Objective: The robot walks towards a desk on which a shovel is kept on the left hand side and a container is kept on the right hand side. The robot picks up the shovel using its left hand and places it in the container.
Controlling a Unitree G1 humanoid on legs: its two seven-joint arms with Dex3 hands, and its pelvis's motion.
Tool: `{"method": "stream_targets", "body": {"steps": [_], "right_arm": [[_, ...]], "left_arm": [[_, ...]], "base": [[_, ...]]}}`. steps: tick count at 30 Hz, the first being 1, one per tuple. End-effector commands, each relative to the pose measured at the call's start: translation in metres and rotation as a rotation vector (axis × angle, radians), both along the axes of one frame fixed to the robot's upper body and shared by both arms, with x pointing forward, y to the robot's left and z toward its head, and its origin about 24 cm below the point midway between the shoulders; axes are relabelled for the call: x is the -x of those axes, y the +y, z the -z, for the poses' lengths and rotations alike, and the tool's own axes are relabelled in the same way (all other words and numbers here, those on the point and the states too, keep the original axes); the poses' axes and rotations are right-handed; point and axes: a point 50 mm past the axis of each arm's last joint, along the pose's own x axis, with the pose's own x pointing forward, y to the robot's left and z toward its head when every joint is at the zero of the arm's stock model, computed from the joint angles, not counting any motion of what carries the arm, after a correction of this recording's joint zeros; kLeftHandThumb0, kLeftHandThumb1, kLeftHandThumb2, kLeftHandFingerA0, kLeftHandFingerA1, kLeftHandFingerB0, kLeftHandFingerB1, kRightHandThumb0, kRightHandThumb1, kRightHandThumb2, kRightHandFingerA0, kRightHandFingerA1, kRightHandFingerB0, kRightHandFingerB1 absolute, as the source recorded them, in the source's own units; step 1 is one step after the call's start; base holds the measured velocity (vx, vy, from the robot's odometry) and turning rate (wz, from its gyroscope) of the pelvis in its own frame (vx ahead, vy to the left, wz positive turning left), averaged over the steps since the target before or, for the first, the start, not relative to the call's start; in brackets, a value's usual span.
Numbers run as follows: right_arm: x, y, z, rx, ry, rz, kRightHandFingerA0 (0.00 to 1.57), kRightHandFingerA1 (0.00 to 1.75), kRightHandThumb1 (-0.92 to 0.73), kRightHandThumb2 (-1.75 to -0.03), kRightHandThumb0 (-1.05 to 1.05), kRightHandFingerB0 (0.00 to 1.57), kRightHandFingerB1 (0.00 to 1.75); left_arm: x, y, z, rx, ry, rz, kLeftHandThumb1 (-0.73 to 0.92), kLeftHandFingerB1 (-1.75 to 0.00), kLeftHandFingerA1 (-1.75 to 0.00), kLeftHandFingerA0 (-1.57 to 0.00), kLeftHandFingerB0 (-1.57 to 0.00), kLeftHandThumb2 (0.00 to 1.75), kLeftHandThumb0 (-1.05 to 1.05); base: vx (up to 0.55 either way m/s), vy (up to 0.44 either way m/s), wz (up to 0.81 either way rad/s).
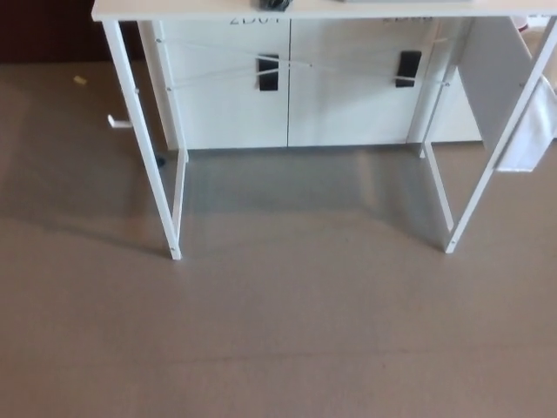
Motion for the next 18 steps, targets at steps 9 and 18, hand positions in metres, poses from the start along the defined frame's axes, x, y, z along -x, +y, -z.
{"method": "stream_targets", "body": {"steps": [9, 18], "right_arm": [[0.0037, -0.0006, -0.0001, 0.018, -0.01, -0.018, 0.66, 0.65, -0.6, -0.55, -0.21, 0.42, 0.51], [0.0022, 0.0016, 0.0045, 0.037, -0.015, -0.011, 0.67, 0.64, -0.6, -0.55, -0.21, 0.41, 0.5]], "left_arm": [[0.001, 0.0031, -0.0015, -0.031, -0.018, 0.025, 0.62, -0.38, -0.44, -0.47, -0.38, 0.58, -0.39], [-0.0046, 0.0053, 0.0032, -0.075, -0.017, 0.034, 0.61, -0.37, -0.44, -0.48, -0.38, 0.58, -0.38]], "base": [[0.18, -0.216, 0.07], [0.18, 0.066, -0.1]]}}
